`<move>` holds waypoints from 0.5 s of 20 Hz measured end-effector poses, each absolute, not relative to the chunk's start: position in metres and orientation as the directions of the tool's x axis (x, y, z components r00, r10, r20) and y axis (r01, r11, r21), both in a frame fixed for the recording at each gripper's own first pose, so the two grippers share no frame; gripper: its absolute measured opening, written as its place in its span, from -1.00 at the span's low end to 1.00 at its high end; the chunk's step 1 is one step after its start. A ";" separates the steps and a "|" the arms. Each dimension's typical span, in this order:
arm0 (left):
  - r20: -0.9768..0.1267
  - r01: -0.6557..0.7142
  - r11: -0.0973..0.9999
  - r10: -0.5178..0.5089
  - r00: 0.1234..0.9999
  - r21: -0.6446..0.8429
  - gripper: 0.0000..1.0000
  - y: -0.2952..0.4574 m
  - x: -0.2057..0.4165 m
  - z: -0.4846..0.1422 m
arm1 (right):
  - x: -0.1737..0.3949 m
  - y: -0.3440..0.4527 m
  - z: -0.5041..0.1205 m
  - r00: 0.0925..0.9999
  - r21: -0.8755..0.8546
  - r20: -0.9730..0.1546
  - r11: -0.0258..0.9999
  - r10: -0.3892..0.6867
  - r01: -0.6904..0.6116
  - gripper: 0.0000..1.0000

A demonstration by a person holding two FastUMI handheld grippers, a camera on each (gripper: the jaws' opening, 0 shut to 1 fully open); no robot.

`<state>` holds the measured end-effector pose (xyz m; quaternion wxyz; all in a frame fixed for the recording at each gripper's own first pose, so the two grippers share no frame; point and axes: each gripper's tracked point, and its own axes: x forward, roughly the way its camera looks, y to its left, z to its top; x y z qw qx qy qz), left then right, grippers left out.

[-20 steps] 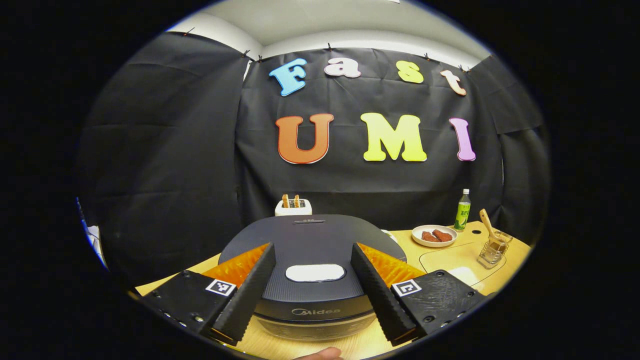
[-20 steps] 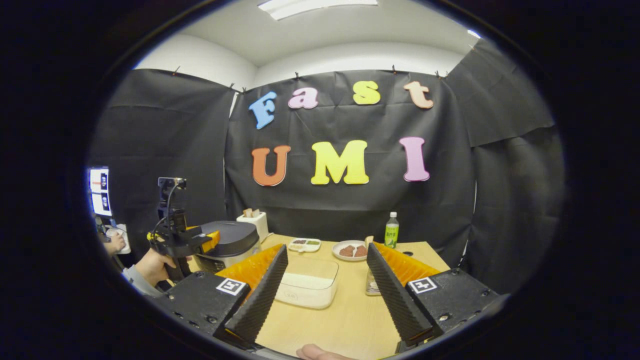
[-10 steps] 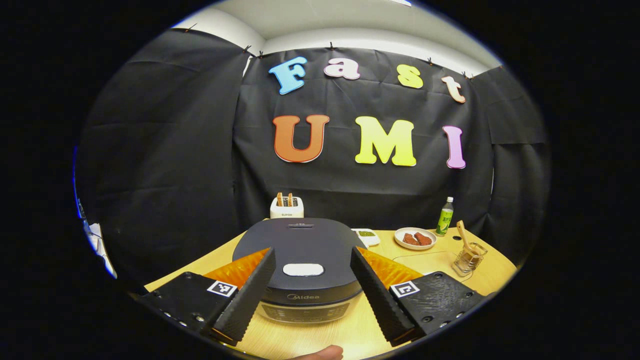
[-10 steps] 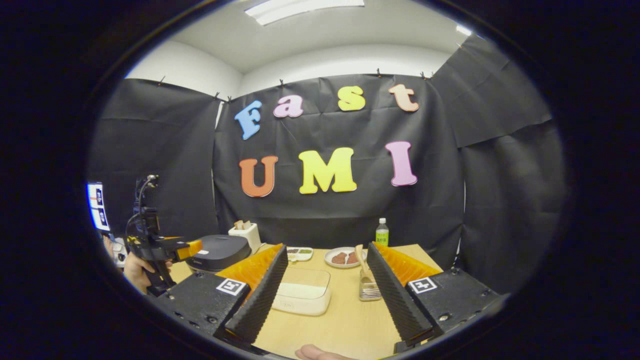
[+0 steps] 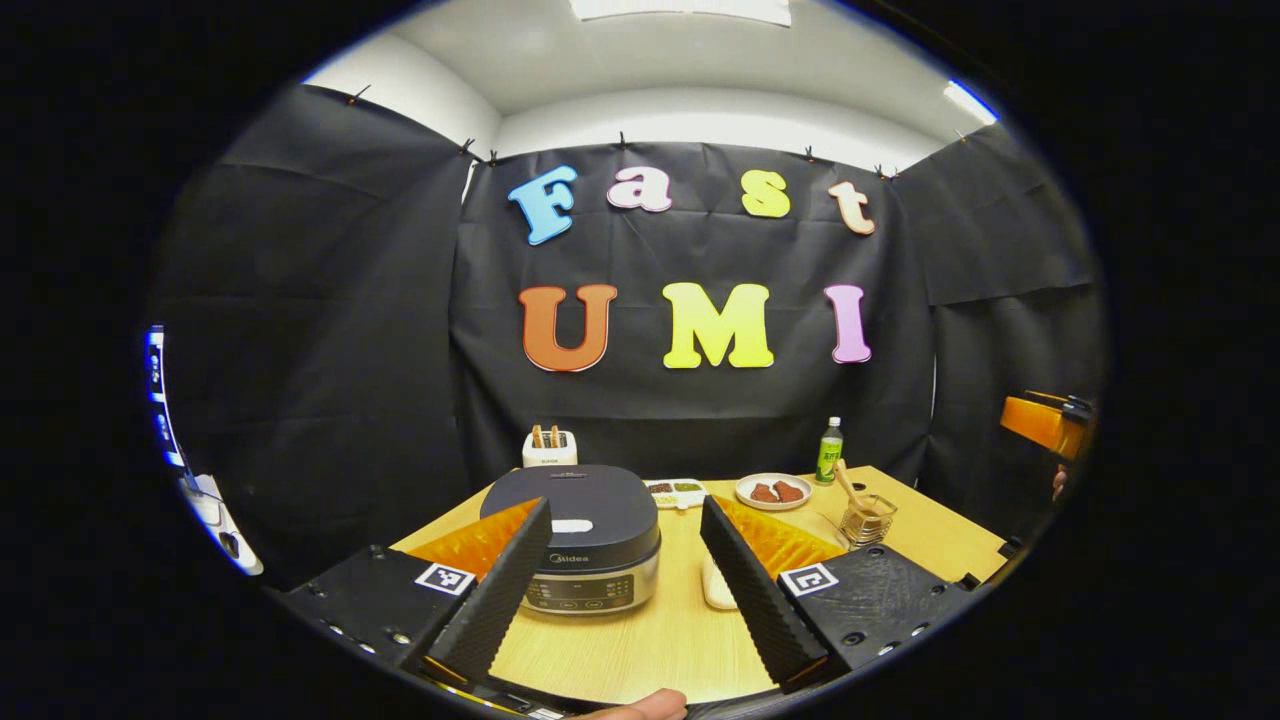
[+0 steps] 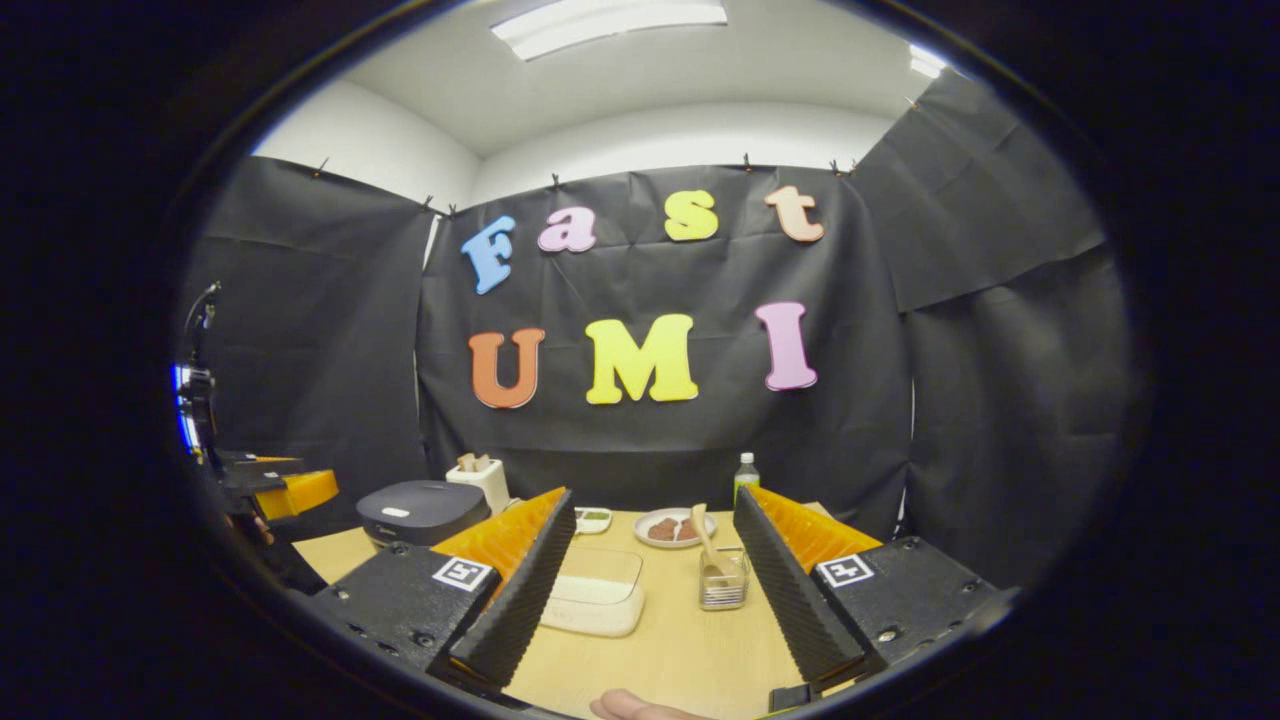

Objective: Close the left gripper, press the button to open the rice cooker; take a wooden spoon from the chopstick holder with the right hand, scoop a spoonful of rice and pour it into the rice cooker, then put the wooden spoon back into the chopstick holder.

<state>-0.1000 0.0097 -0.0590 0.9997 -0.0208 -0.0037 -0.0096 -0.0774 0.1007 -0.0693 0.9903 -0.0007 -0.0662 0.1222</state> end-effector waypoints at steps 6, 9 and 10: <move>0.023 -0.002 1.000 0.003 1.000 -0.028 0.91 0.002 -0.137 -0.070 | -0.082 0.082 -0.073 0.964 -0.026 0.137 0.974 0.226 -0.225 0.93; 0.037 -0.047 0.996 0.049 0.998 -0.071 0.91 0.007 -0.151 -0.069 | -0.084 0.072 -0.074 0.967 -0.022 0.143 0.977 0.213 -0.212 1.00; 0.059 -0.039 0.997 0.043 0.997 -0.066 0.91 0.003 -0.154 -0.064 | -0.084 0.069 -0.073 0.966 -0.017 0.149 0.978 0.210 -0.210 1.00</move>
